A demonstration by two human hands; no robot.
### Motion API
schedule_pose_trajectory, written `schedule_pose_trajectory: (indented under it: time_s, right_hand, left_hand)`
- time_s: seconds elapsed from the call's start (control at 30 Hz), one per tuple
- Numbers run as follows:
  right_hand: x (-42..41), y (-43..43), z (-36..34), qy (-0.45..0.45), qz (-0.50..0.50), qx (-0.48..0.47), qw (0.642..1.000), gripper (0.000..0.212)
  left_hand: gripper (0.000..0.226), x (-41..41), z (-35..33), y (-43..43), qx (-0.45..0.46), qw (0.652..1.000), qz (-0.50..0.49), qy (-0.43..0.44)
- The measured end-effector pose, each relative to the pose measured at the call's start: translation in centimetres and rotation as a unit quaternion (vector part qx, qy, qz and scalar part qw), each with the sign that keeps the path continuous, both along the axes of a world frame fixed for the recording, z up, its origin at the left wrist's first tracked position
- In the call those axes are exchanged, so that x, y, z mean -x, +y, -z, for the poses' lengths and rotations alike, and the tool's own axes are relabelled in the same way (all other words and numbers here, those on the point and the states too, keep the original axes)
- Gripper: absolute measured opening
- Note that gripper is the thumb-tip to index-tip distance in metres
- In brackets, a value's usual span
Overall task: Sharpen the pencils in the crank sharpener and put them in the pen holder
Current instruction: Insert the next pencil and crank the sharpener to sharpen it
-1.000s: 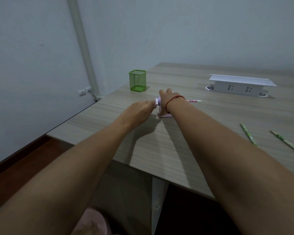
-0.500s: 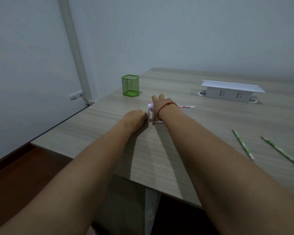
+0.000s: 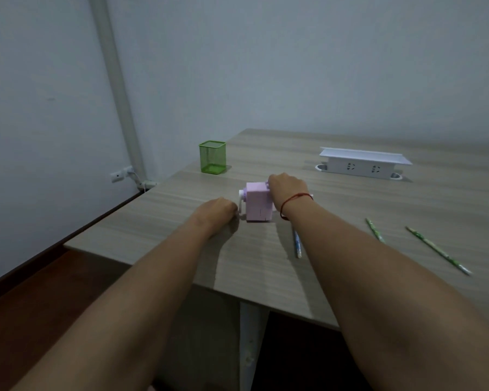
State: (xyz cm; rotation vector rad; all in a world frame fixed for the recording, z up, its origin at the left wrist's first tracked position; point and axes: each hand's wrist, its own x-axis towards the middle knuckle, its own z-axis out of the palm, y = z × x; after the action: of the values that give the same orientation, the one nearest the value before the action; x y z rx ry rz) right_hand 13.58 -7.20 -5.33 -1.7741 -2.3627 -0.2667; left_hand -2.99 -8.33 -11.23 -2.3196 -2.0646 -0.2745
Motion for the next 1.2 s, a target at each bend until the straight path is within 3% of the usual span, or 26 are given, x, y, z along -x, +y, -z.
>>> schedule_pose_trajectory:
  time_s: [0.13,0.3,0.4,0.8,1.2]
  right_hand:
    - [-0.6,-2.1,-0.1,0.0,-0.014,0.015,1.0,0.031]
    - [-1.0,-4.0,-0.1,0.002,-0.039,0.009,0.999,0.029]
    - [-1.3,-4.7,0.3,0.008,-0.046,0.007,0.999,0.03]
    - [-3.3,-4.7,1.0,-0.055,-0.076,-0.013,0.996,0.035]
    - [-5.1,-5.9,1.4,-0.055,-0.048,-0.071,0.995,0.035]
  left_hand:
    - [0.028,0.4,-1.2,-2.0,-0.001,0.999,-0.01,-0.035]
    - [0.031,-2.8,-3.6,-2.4,-0.106,0.974,-0.001,-0.201]
    - [0.027,-5.7,-3.1,-1.6,-0.119,0.964,0.03,-0.235]
    - [0.046,-6.0,0.4,-1.7,-0.295,0.941,0.101,-0.135]
    - [0.04,-7.2,-0.3,-2.4,-0.287,0.944,0.149,-0.062]
